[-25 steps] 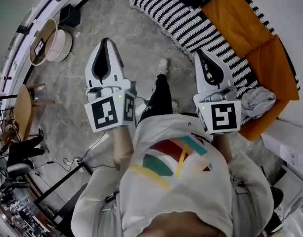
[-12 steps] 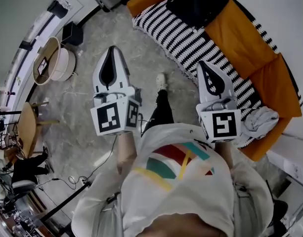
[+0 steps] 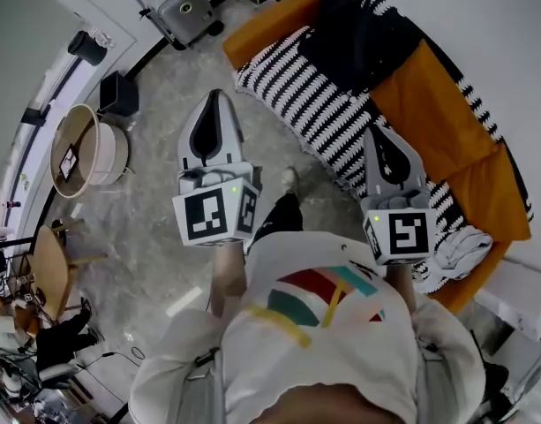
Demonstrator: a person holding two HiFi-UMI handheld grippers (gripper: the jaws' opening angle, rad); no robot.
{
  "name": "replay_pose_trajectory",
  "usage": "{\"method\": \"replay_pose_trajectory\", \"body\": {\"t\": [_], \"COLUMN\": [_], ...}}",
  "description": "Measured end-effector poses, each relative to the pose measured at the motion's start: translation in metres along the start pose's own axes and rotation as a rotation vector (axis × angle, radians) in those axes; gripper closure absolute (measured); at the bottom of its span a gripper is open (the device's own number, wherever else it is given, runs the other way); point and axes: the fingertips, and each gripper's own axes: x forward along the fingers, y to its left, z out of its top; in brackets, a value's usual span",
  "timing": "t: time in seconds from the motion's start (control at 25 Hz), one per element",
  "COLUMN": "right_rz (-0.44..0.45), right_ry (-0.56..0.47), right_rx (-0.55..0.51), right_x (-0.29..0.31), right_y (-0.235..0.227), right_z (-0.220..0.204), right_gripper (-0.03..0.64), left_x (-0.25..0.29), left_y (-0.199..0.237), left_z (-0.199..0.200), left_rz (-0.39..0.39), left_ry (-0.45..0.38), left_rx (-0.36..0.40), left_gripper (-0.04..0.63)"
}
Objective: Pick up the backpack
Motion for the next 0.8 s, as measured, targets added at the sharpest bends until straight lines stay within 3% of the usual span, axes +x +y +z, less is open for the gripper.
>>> {"method": "replay_pose_trajectory", "body": {"t": [0.2, 0.4, 0.56, 0.8], "right_rz": [0.016, -0.030, -0.059, -0.045], "right_ry": [0.013, 0.097, 0.108, 0.113], "right_rx": [-0.024, 0.027, 0.036, 0.041], "right_x": [0.082, 0.138, 0.177, 0.208], "right_y": [-0.002, -0.019, -0.034, -0.043], "right_z": [0.015, -0.002, 0.002, 0.005], "right_gripper": [0.615, 0.615, 0.615, 0.615], "left_x": [0.069, 0.133, 0.175, 0.208], "left_y": [0.037, 0.064, 0.071, 0.069], "left_z": [-0.003, -0.026, -0.027, -0.057], "left_rz": [-0.011, -0.033, -0.078, -0.089], "left_ry": [0.007, 0.094, 0.067, 0.138], "left_rx": [-0.005, -0.020, -0.013, -0.067], "left_gripper": [0.580, 0.580, 0.580, 0.581]}}
